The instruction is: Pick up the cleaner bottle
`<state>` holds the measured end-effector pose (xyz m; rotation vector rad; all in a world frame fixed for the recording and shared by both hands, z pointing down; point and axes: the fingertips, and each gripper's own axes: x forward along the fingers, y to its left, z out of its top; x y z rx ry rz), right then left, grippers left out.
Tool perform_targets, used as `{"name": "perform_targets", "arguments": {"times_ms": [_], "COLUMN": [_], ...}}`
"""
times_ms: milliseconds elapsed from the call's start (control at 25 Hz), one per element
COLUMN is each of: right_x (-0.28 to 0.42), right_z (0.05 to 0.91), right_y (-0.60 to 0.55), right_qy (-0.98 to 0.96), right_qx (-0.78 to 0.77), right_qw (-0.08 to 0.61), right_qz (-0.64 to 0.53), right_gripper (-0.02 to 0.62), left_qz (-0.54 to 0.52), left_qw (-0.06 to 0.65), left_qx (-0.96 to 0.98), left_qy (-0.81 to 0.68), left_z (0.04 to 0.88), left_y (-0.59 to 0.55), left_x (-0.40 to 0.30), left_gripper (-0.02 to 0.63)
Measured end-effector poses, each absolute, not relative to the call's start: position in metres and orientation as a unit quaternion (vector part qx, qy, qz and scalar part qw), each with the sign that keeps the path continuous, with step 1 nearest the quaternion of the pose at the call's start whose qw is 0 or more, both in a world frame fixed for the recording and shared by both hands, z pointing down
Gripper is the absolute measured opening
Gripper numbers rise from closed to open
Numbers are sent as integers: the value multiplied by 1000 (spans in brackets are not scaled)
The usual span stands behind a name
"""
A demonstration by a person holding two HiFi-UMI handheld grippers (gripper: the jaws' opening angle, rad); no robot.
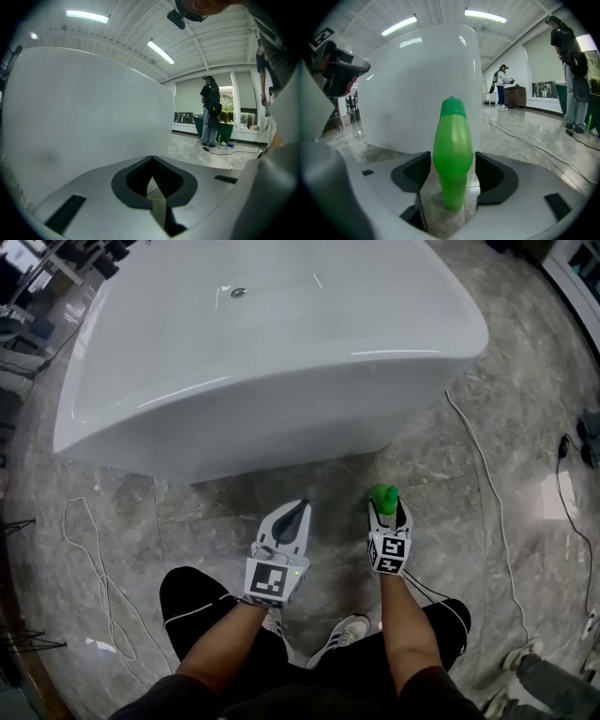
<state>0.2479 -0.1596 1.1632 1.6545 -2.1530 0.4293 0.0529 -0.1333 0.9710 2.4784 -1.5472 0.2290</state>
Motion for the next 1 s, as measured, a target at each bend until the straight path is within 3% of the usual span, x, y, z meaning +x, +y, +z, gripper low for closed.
{"name": "perform_targets", "arguments": {"times_ms": [400, 520, 1000], "right_x": [243, 243, 233], "right_z": [1178, 1178, 1128], "right_y": [-190, -193, -198], "right_qy": [-773, -772, -784], "right_qx": [586, 589, 578], "right_qw": [195, 197, 203], "right_qz": [144, 136, 98], "right_gripper": [274, 201, 195], "left_qz": [98, 100, 73], "left_qw": [104, 99, 96], "left_qx": [830, 831, 829], "left_qy": [-540, -539, -547], "left_z": [979, 979, 948], "left_y": [-123, -120, -125], "left_x": [37, 37, 31], "left_gripper": [6, 6, 6]}}
